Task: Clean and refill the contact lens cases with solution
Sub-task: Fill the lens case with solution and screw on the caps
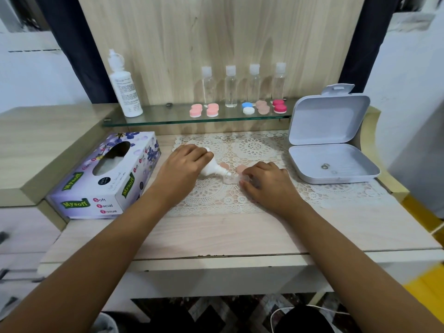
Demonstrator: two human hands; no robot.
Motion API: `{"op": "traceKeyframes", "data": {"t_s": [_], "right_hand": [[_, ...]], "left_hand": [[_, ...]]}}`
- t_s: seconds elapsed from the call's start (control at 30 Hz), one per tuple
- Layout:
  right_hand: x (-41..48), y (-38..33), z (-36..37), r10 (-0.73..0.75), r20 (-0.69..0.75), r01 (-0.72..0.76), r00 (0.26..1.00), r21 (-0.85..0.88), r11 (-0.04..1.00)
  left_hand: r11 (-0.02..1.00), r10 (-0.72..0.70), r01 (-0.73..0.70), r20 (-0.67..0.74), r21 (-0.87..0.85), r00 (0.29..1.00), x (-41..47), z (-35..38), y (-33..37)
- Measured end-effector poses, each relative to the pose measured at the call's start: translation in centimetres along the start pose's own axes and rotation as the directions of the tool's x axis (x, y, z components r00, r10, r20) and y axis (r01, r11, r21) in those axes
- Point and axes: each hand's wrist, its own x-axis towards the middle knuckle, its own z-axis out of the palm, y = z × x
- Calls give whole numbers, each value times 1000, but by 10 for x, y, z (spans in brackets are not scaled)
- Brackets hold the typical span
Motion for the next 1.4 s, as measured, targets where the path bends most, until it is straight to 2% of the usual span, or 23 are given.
{"op": "traceKeyframes", "data": {"t_s": [0.43,0.77,1.4], "right_hand": [[0,0,0,15,-4,-15,1000,29,999],[3,-1,-5,55,64,-59,996,58,997],[3,-1,-5,51,57,-55,997,68,996]], "left_hand": [[996,-7,9,27,-94,1000,9,-2,8],[996,44,-43,11,-74,999,16,5,12],[997,40,-40,2,-69,999,17,7,13]]}}
